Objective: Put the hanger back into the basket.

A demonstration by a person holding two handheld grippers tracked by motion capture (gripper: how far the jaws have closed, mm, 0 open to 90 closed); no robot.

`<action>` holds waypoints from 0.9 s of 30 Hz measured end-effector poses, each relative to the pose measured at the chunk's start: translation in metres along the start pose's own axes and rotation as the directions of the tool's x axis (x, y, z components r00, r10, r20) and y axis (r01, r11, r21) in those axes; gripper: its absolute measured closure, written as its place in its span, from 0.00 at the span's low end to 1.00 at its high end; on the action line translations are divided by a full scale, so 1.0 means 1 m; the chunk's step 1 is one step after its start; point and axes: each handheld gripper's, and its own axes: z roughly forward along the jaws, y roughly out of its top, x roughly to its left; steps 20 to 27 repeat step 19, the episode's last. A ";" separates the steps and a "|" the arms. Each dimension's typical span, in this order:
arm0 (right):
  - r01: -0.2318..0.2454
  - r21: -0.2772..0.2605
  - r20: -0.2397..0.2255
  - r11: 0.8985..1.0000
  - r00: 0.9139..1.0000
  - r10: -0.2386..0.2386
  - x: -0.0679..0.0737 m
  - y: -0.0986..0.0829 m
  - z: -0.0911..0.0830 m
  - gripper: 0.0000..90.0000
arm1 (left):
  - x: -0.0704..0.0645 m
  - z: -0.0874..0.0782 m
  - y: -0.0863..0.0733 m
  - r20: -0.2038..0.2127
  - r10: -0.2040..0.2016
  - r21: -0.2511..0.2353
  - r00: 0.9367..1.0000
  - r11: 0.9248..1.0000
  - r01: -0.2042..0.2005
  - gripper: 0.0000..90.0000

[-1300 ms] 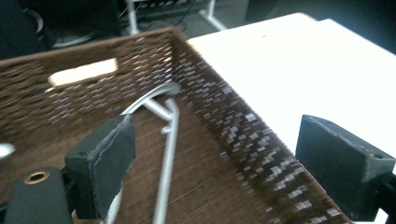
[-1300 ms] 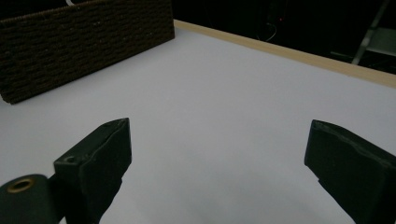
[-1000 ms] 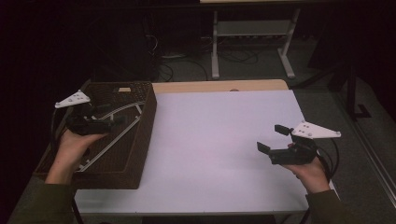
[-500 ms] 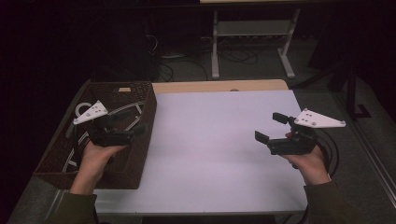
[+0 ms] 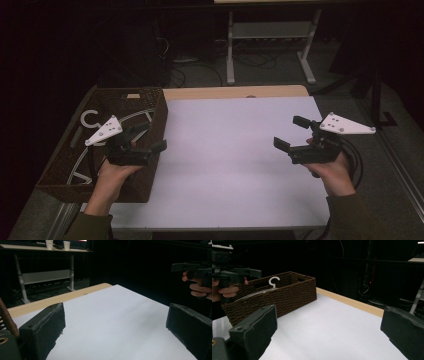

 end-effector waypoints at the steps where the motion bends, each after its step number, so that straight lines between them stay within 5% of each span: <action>1: 0.002 0.000 0.001 1.000 1.000 -0.002 0.000 0.000 0.000 0.00 | 0.000 0.000 -0.001 0.003 0.001 0.002 1.000 1.000 -0.001 0.02; 27: 0.013 0.002 0.002 1.000 1.000 -0.013 0.001 0.000 0.002 0.00 | 0.000 -0.001 -0.005 -0.001 -0.008 0.008 1.000 1.000 0.008 0.02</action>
